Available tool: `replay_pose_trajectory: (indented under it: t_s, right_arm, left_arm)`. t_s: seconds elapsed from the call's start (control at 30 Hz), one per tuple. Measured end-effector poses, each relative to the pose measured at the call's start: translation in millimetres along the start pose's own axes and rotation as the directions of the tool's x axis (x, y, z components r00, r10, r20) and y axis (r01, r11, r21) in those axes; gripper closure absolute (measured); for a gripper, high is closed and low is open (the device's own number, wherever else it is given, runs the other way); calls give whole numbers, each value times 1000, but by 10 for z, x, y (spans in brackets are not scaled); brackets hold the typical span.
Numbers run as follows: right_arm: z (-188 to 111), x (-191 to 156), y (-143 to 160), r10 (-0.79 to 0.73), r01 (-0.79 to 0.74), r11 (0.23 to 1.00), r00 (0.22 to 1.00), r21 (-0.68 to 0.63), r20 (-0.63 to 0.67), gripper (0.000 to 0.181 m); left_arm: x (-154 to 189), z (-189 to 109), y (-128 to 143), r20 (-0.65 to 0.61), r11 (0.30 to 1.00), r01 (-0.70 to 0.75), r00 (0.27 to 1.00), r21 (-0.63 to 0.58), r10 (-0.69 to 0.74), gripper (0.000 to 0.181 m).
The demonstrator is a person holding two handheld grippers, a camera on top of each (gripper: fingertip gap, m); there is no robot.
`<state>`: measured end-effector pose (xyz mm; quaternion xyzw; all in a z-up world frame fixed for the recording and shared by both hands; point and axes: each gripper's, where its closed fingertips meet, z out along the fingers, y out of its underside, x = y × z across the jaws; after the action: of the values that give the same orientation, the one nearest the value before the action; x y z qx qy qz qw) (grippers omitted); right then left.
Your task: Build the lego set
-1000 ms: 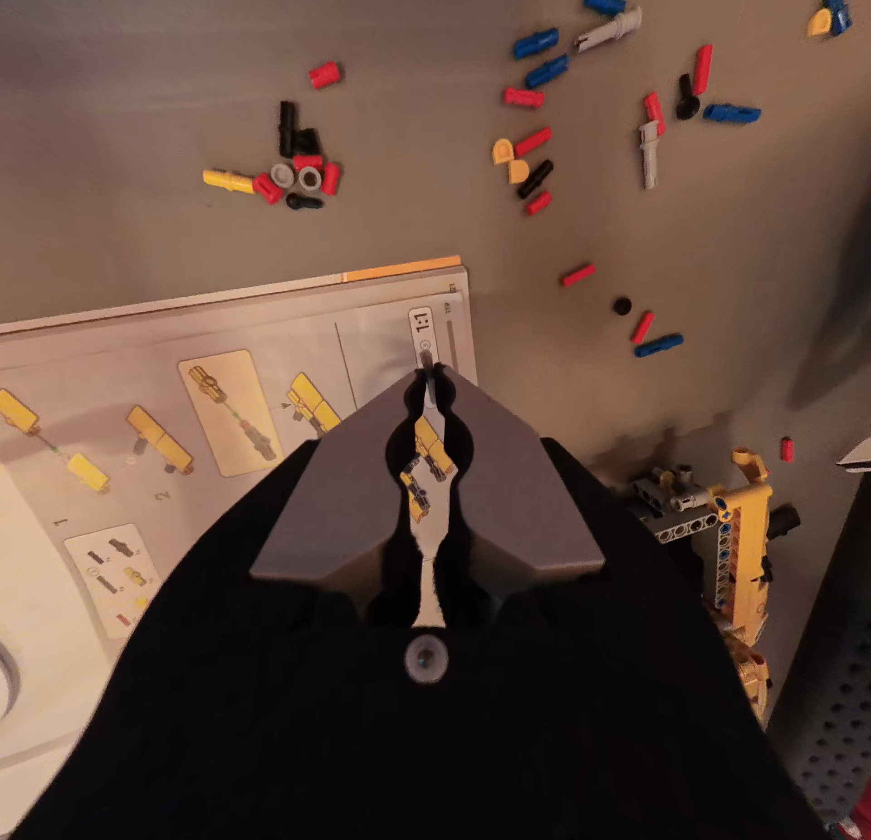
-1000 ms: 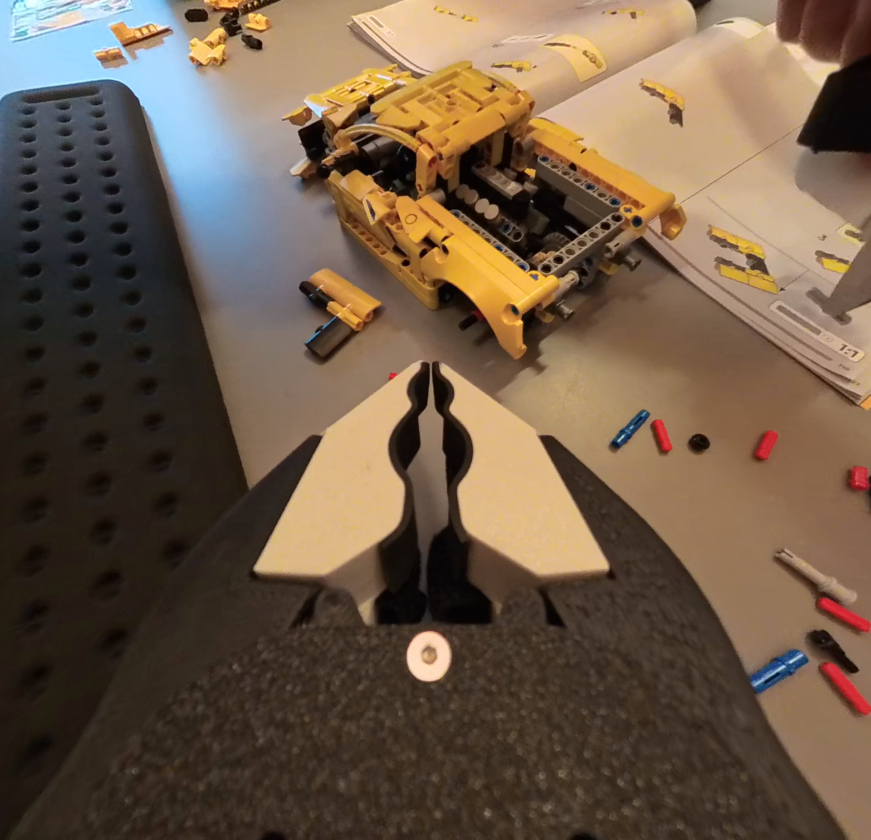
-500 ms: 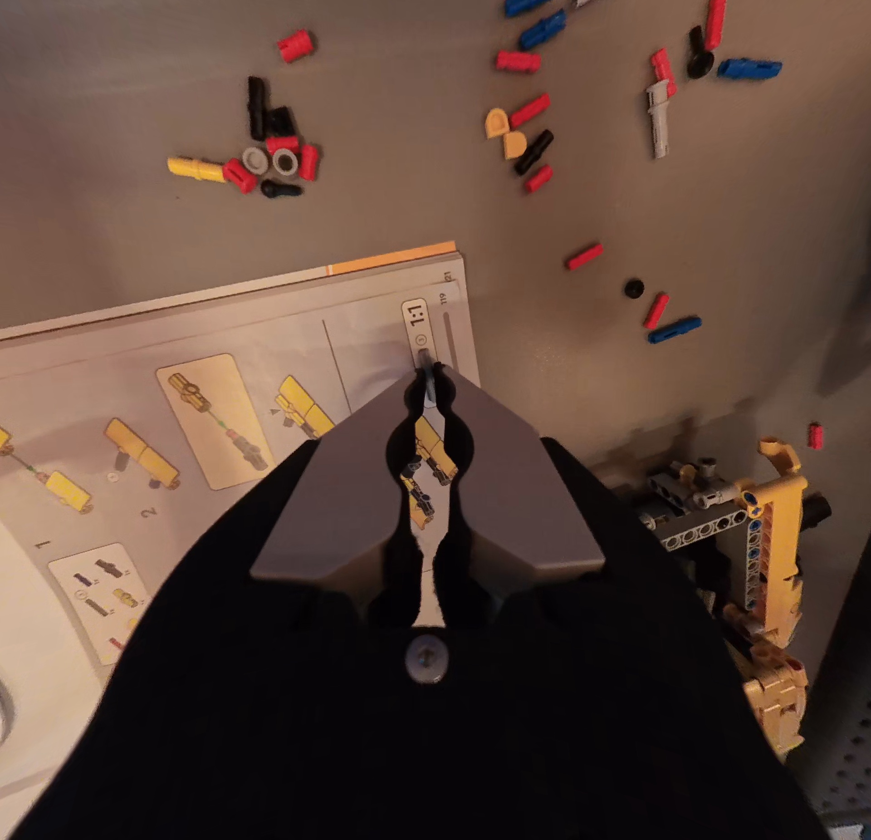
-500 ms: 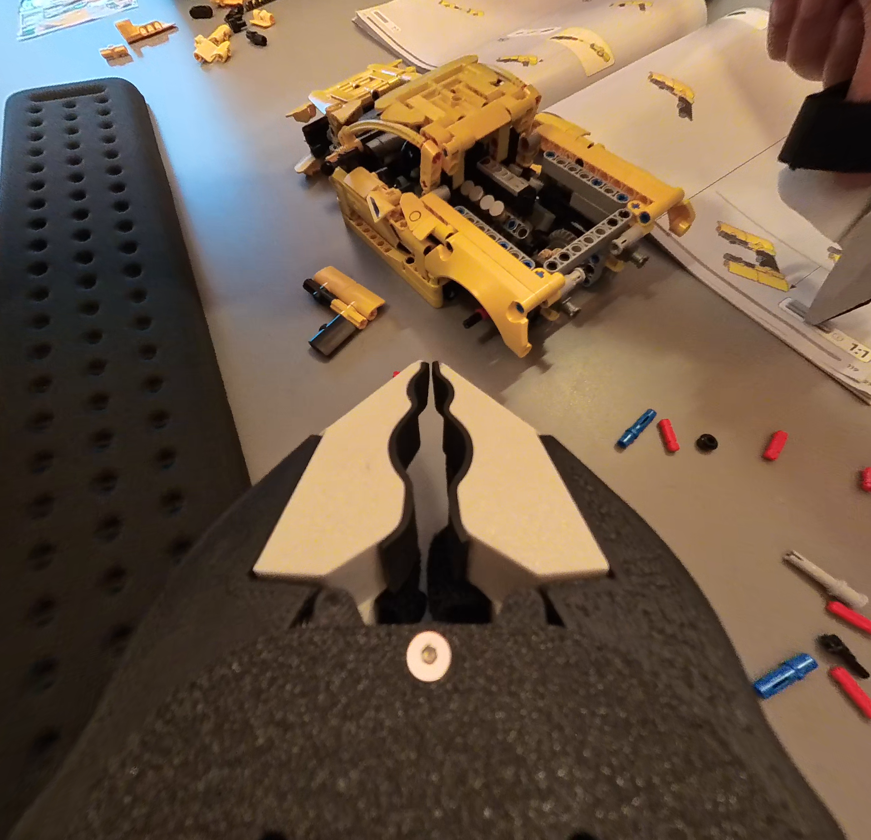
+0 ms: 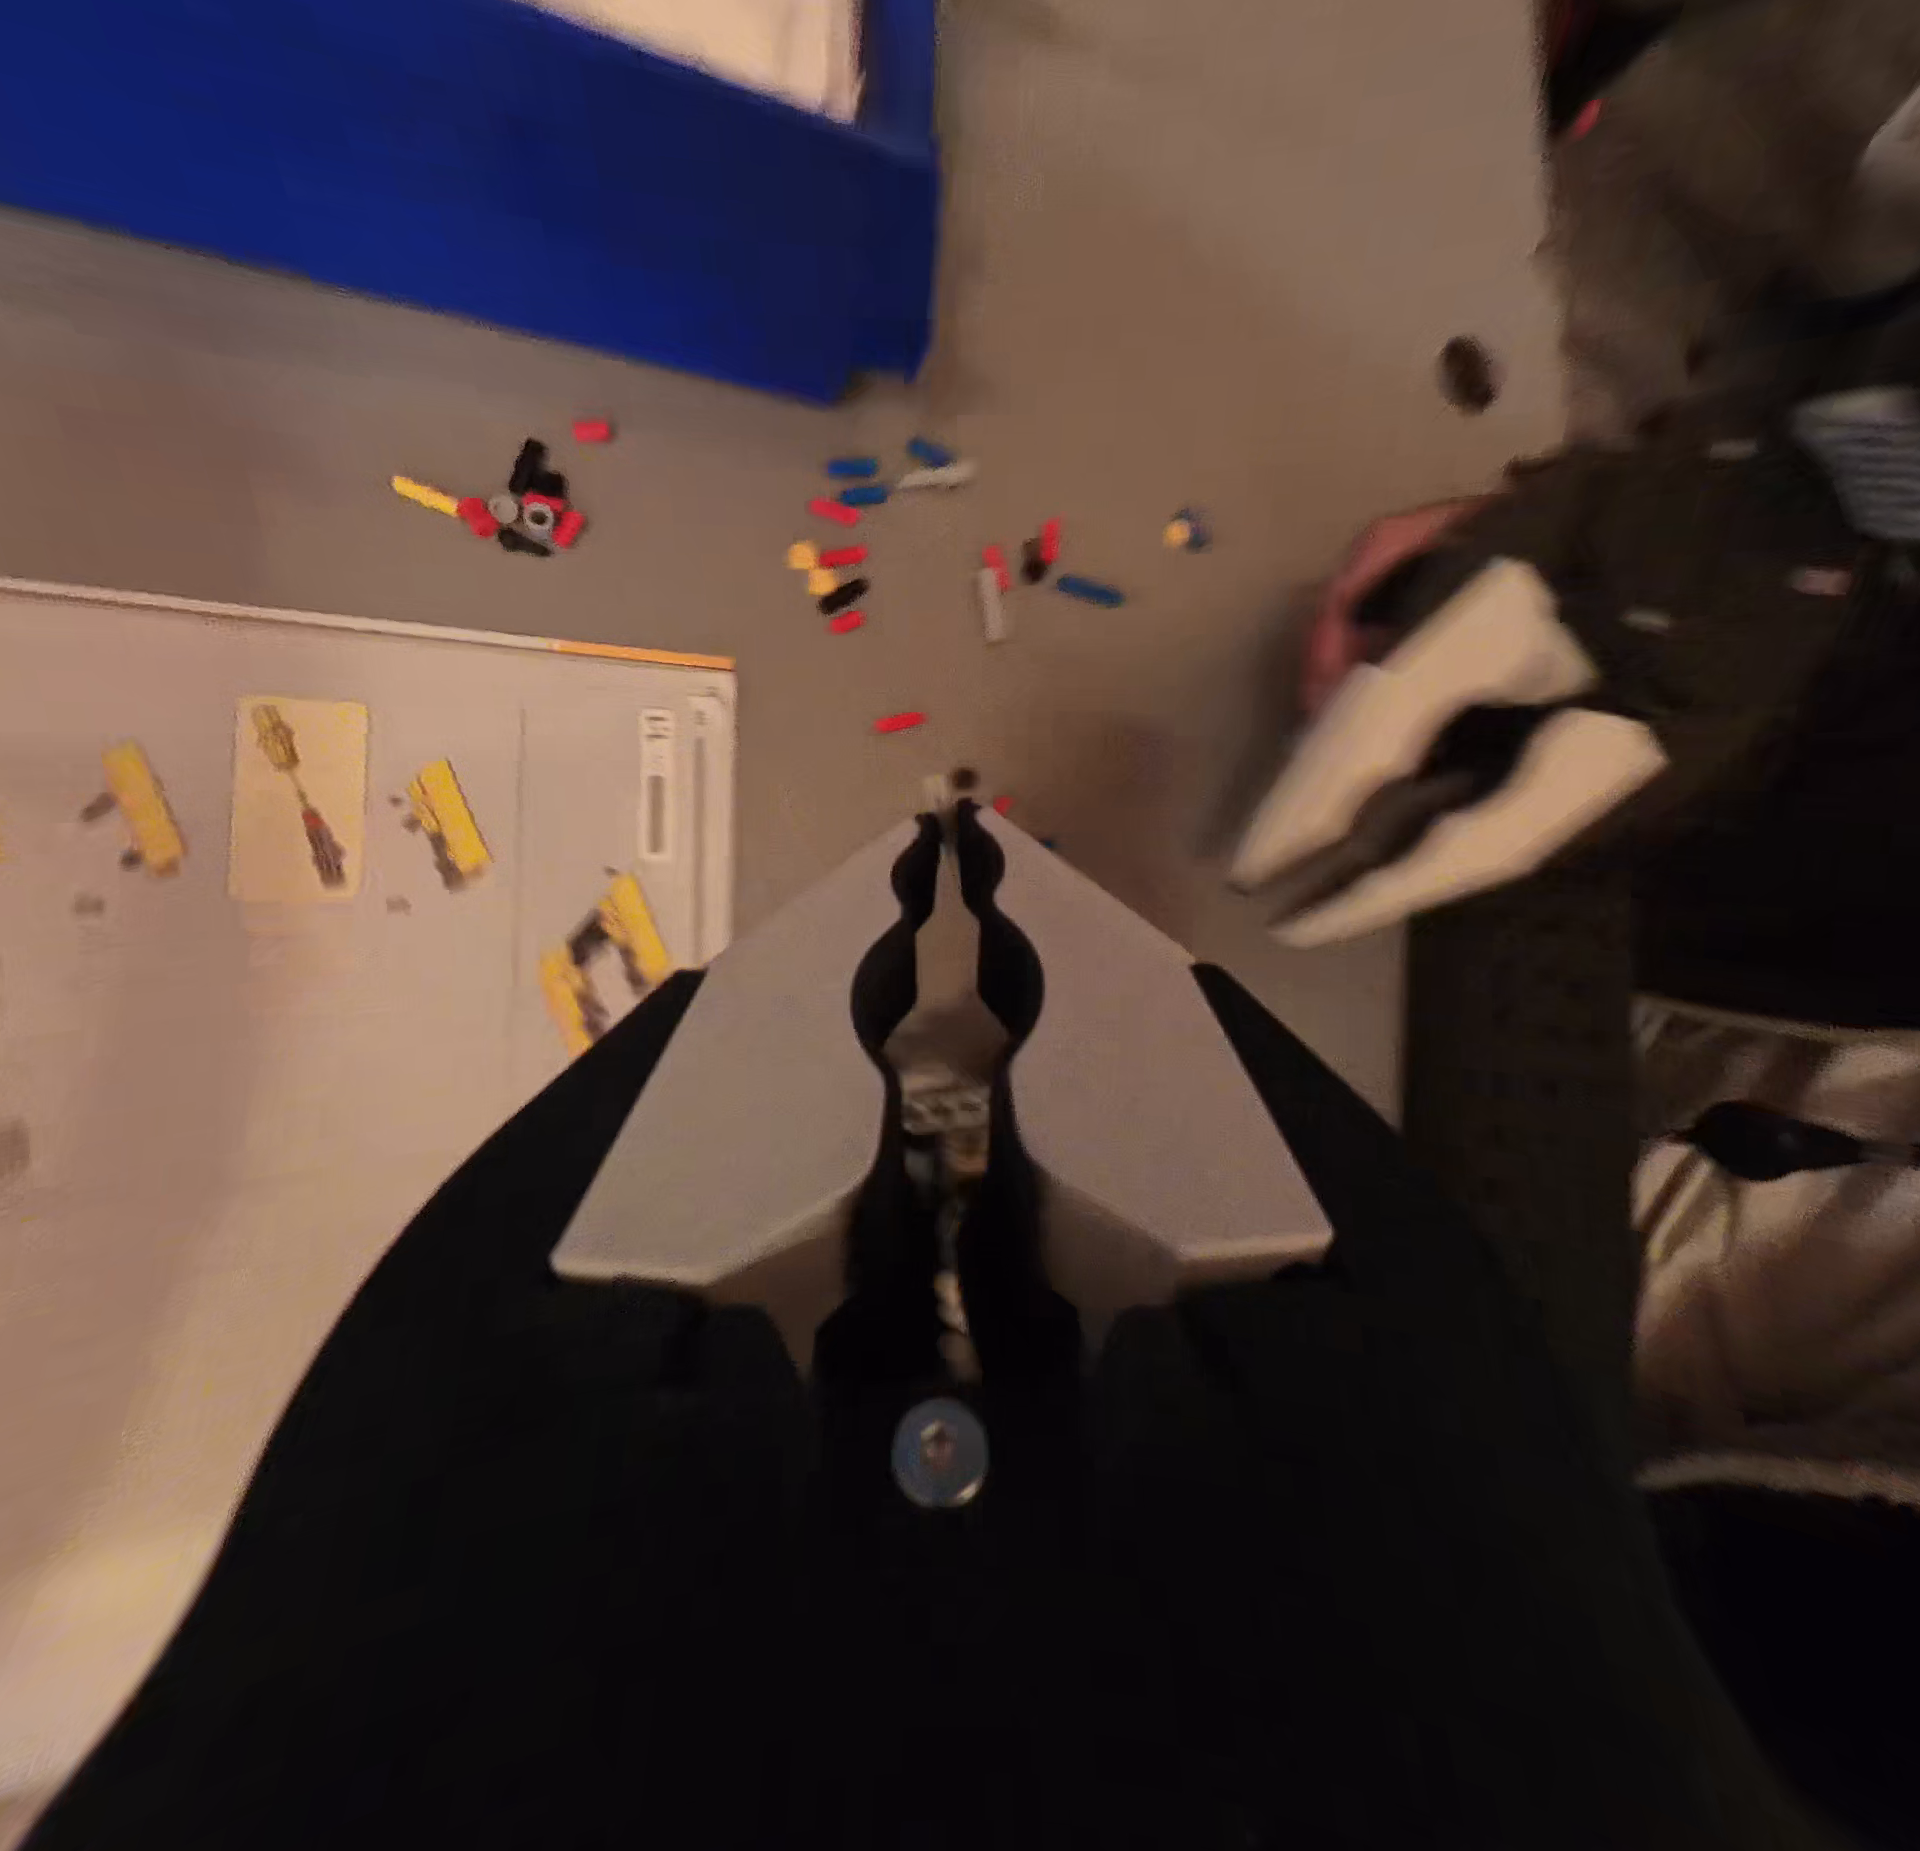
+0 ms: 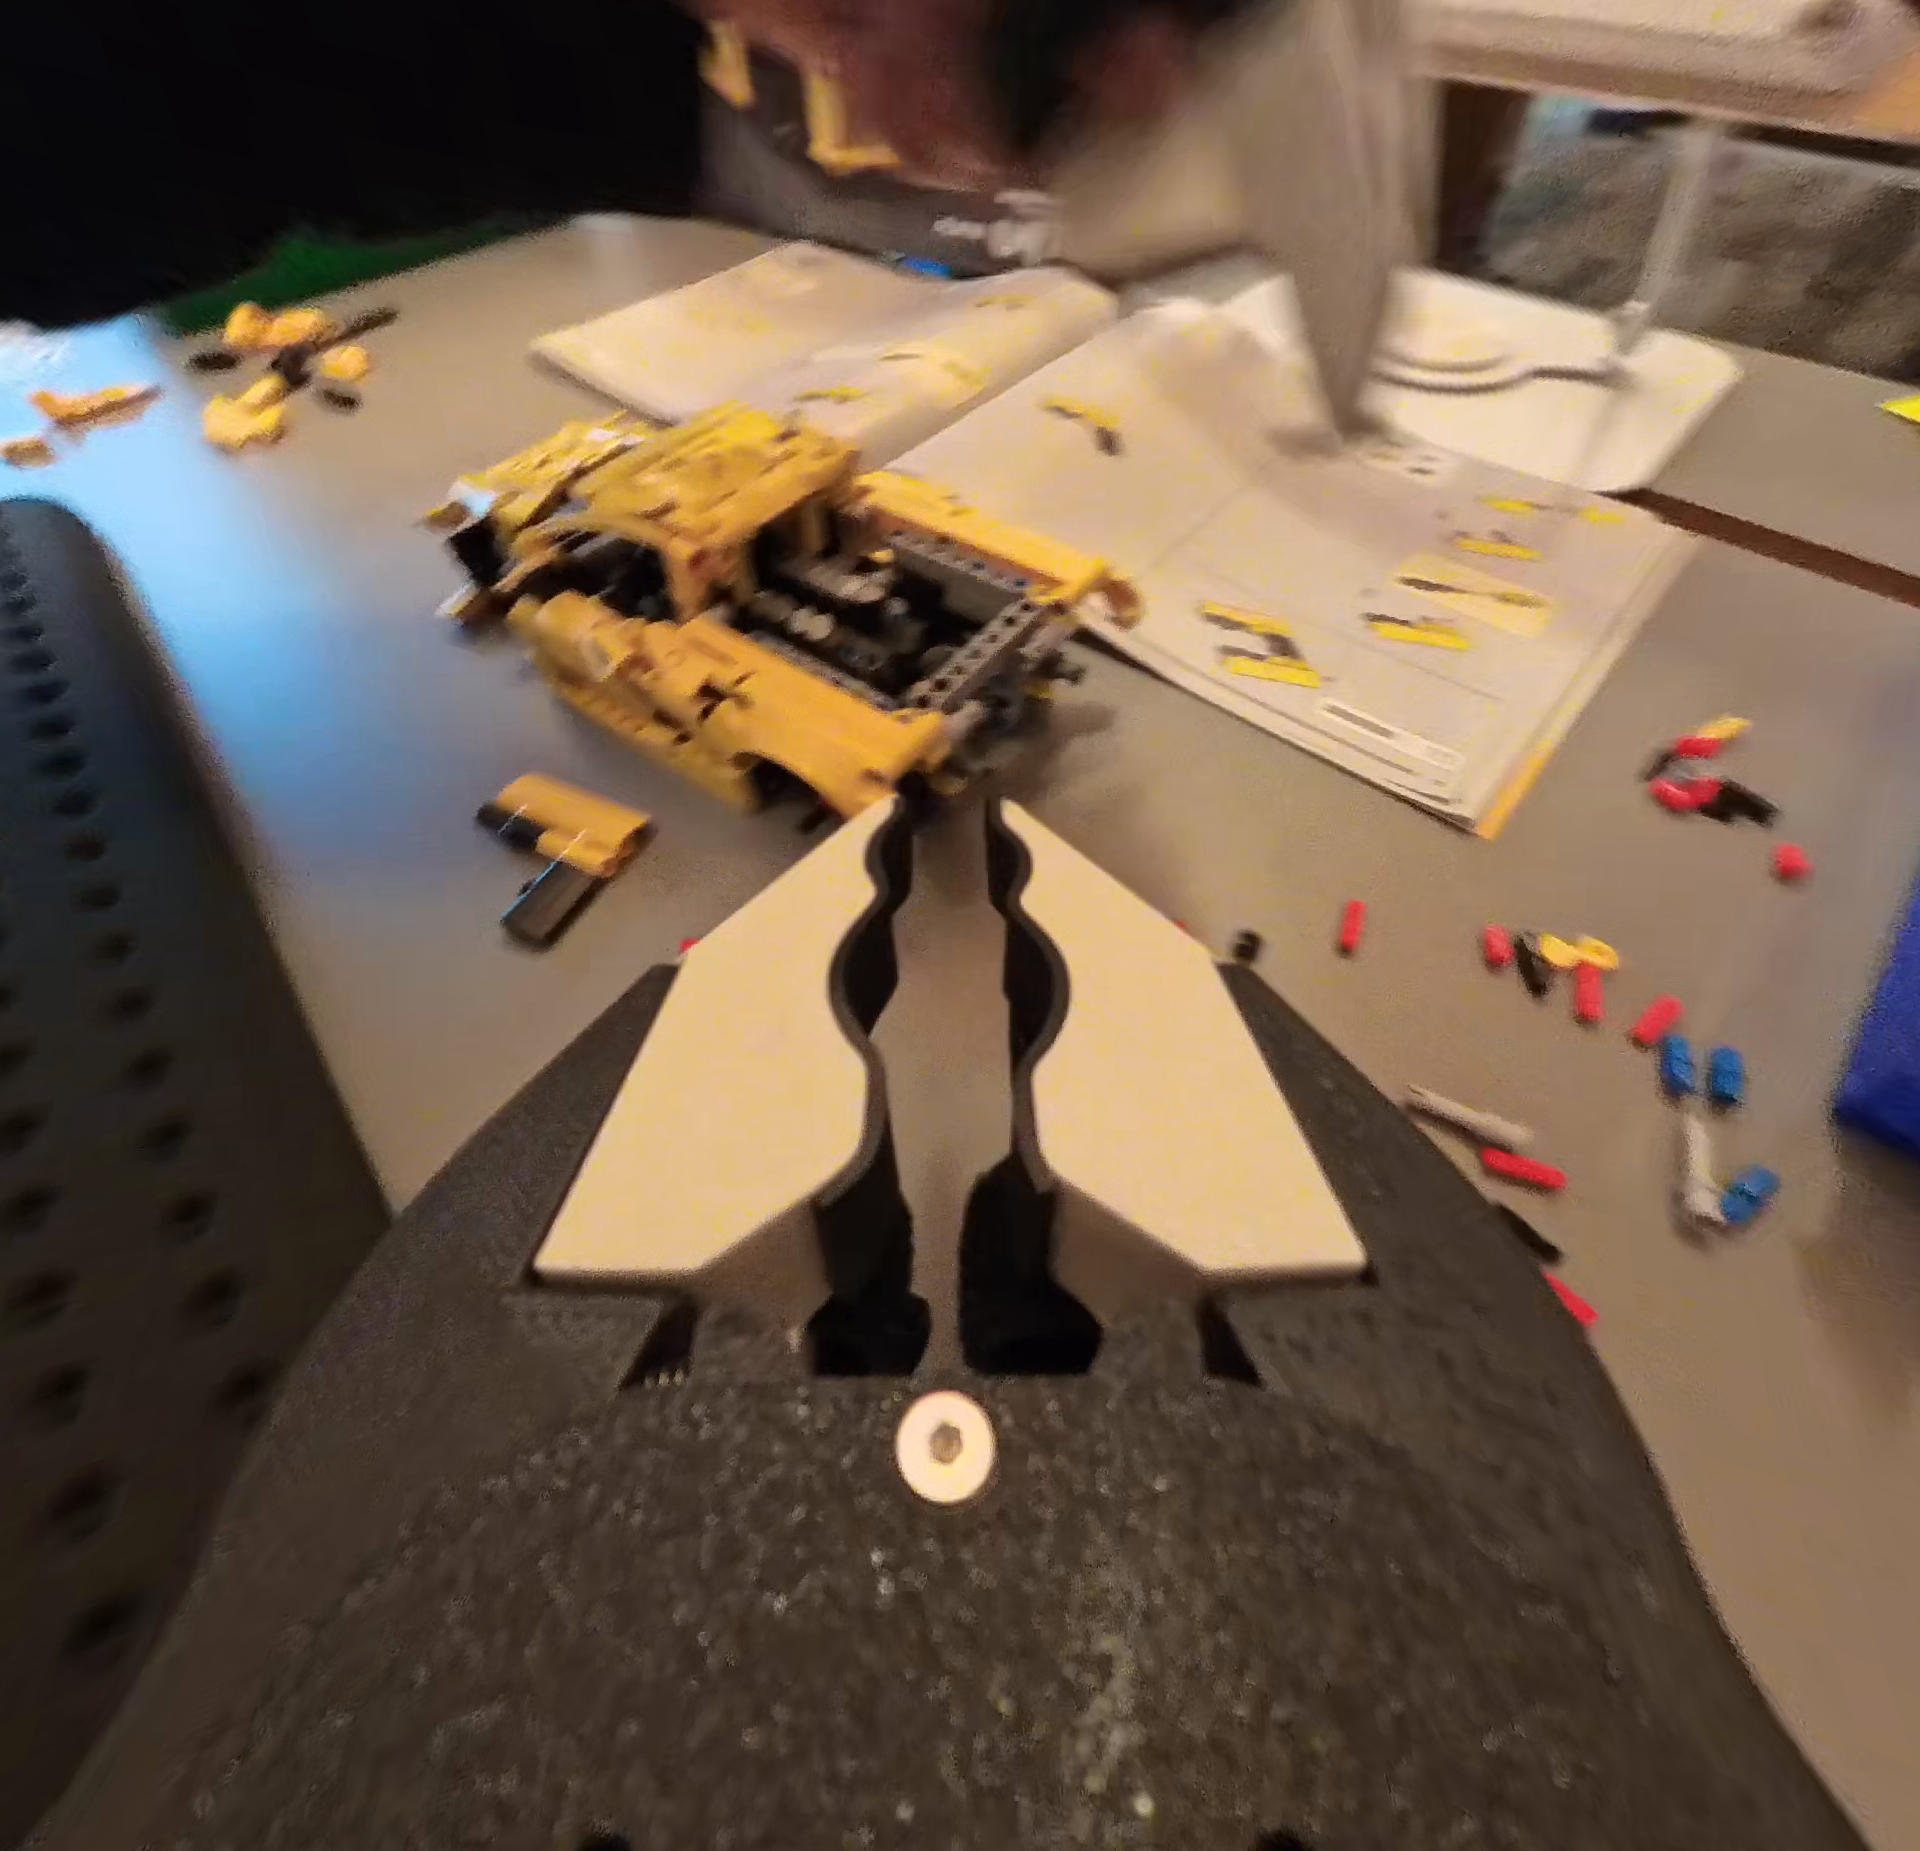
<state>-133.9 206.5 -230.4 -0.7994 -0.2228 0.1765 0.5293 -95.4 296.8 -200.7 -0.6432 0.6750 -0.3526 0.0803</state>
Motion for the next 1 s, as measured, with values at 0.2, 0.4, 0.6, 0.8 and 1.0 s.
replay_pose_trajectory:
  t_s: [0.2, 0.4, 0.6, 0.8, 1.0]
  right_arm:
    - [0, 125, -5, 32, -32, 999, 998, 7, -53, 155]
    - [15, 113, 19, 10, -11, 1000, 998, -8, -60, 156]
    - [-21, 151, -30, 34, -33, 999, 997, 25, -70, 154]
    - [21, 133, 33, 14, -15, 1000, 998, -12, -69, 154]
    - [42, 122, 71, 18, -20, 999, 998, -30, -57, 154]
  left_arm:
    - [1044, -187, 783, 109, 990, 42, 992, 133, -57, 178]
    - [1347, 445, 1372, 107, 992, 123, 986, 38, -126, 178]
    - [1420, 652, 1508, 87, 992, 96, 992, -79, -89, 178]
    - [1418, 784, 1580, 108, 989, 46, 994, -138, -31, 178]
    - [1381, 791, 1554, 131, 994, 39, 991, -104, -25, 178]
